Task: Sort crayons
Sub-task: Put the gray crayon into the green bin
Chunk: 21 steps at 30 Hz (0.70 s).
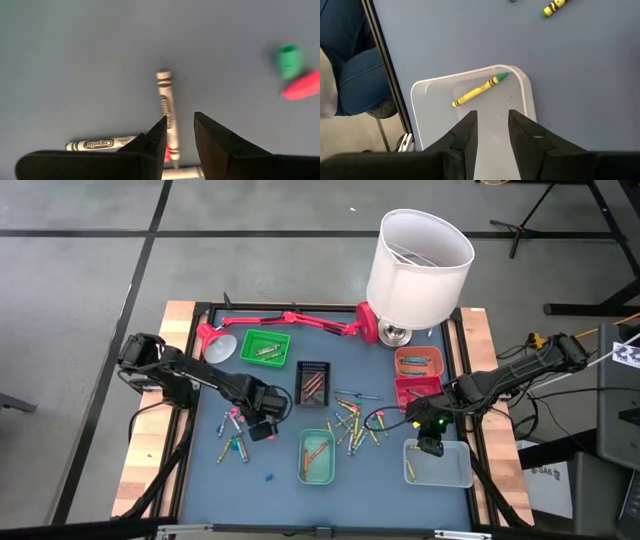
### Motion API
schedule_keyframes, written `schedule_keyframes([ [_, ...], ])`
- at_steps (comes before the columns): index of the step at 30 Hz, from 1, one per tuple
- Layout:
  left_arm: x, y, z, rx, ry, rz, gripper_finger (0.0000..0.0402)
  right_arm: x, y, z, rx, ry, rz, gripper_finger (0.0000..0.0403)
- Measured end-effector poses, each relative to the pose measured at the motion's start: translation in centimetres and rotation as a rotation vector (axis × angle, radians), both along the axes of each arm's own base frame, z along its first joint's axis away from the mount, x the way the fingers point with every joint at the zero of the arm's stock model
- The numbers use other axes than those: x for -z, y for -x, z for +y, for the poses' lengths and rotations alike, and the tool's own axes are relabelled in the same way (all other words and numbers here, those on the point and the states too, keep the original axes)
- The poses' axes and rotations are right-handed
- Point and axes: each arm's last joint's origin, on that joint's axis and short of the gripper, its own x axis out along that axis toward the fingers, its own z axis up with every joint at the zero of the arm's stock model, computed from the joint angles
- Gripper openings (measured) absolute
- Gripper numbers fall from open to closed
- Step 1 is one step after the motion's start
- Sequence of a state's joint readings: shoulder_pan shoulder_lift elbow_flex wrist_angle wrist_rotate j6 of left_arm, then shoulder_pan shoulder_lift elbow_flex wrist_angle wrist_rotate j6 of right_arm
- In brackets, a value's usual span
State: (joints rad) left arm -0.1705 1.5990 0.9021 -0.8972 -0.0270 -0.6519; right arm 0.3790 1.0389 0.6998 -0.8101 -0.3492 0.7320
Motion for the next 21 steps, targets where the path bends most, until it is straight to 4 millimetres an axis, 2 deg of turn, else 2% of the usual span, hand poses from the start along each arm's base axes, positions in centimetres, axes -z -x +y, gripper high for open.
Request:
schedule_keyframes([
  [5, 1.7, 0.7, 0.7, -0.022, 0.001, -0.007, 0.0081, 0.0, 0.0, 0.0, -0.004, 0.002, -0.003, 0.0108],
  [10, 2.5, 1.1, 1.1, -0.038, 0.014, -0.032, 0.0081, -0.1, -0.1, 0.0, -0.005, -0.003, -0.015, 0.0108],
  [21, 2.8, 1.1, 1.2, -0.043, 0.015, -0.050, 0.0081, -1.2, -1.8, 0.7, -0.005, -0.085, -0.226, 0.0108],
])
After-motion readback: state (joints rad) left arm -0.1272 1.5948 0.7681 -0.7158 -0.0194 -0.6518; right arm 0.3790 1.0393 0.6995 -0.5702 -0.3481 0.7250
